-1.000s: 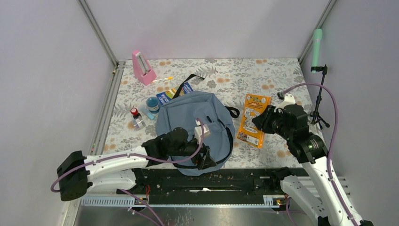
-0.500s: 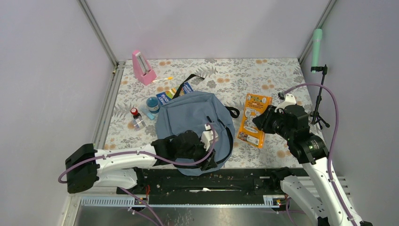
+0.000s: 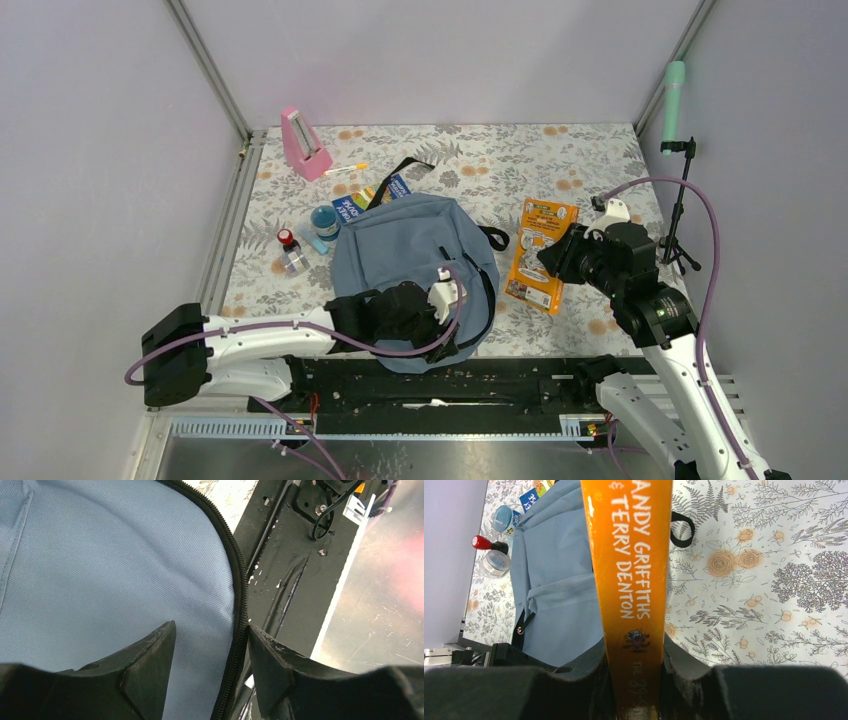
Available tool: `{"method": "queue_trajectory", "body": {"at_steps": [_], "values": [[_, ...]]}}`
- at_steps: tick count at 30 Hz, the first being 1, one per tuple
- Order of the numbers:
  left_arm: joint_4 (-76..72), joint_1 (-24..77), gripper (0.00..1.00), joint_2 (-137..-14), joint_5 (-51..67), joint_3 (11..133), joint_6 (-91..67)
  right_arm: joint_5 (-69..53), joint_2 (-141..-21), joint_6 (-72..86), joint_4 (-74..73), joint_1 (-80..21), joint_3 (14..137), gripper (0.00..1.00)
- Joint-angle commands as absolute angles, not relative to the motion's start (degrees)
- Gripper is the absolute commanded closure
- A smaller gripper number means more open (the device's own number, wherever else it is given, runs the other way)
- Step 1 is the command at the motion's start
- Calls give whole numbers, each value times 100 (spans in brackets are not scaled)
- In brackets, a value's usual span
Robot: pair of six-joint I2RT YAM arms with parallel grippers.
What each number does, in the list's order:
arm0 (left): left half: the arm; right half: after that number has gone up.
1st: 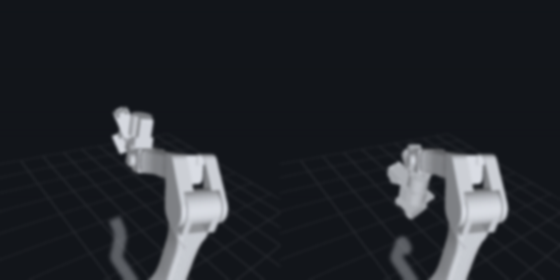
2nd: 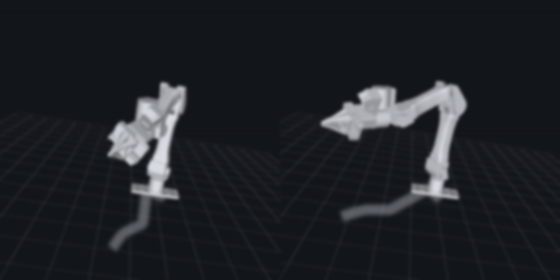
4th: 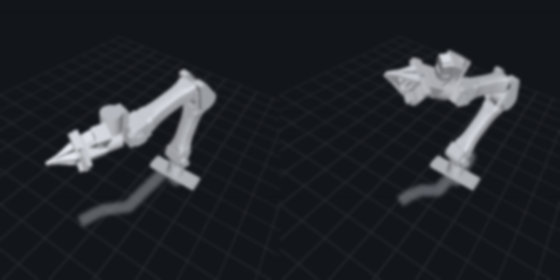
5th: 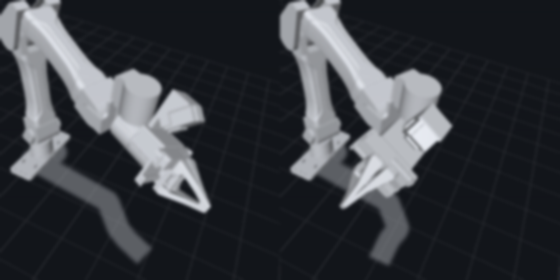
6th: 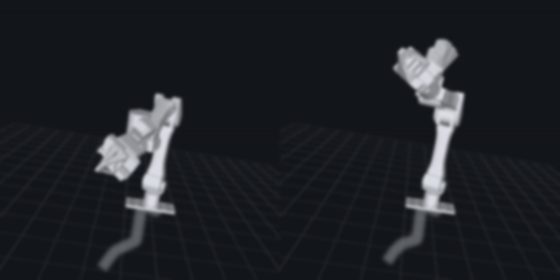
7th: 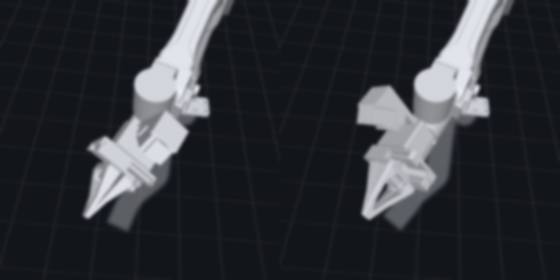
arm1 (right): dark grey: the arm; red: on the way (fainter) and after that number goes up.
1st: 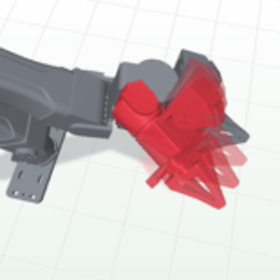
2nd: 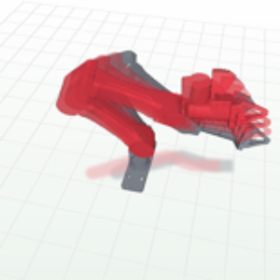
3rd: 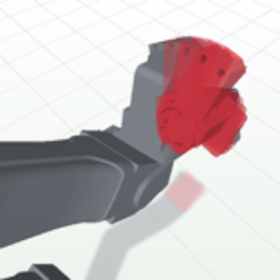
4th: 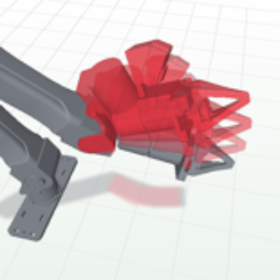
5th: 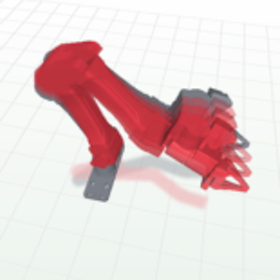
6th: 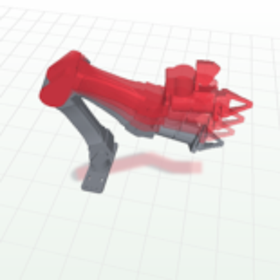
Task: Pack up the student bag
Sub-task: Place the book in the student bag.
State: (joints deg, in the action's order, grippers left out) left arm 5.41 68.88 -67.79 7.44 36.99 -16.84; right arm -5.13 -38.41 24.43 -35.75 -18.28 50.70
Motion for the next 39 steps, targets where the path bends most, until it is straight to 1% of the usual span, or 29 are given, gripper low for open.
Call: {"method": "queue_trajectory", "body": {"at_steps": [1,4,8,13,16,20,25,29,33,35,39], "values": [[516,6934,48,-6805,468,3970,-1569,-531,-3780,2414,-3200,-1784,5230,100],[510,6943,58,-6761,411,3984,-1607,-540,-3757,2424,-3200,-1780,5235,100],[443,6943,61,-6575,398,4007,-1641,-560,-3744,2423,-3205,-1776,5225,100],[454,6943,70,-6495,437,4071,-1639,-593,-3745,2443,-3202,-1775,5207,100],[497,6943,80,-6484,469,4131,-1647,-602,-3738,2449,-3201,-1775,5197,100],[498,6943,99,-6418,465,4230,-1614,-606,-3695,2470,-3210,-1775,5194,100],[735,6943,100,-6350,259,4545,-1582,-544,-3680,2624,-3517,-1775,5431,100],[1410,6938,100,-6415,26,5135,-1494,-820,-3648,2594,-3732,-1776,5678,100],[2165,6870,100,-6607,-536,5893,-1159,-1172,-3631,2675,-3862,-1783,5756,100],[2406,6705,100,-6695,-675,6232,-1075,-1211,-3597,2731,-3953,-1776,5761,100],[2402,6058,100,-6777,-385,6684,-938,-1428,-3483,2902,-4106,-1775,5704,100]]}}
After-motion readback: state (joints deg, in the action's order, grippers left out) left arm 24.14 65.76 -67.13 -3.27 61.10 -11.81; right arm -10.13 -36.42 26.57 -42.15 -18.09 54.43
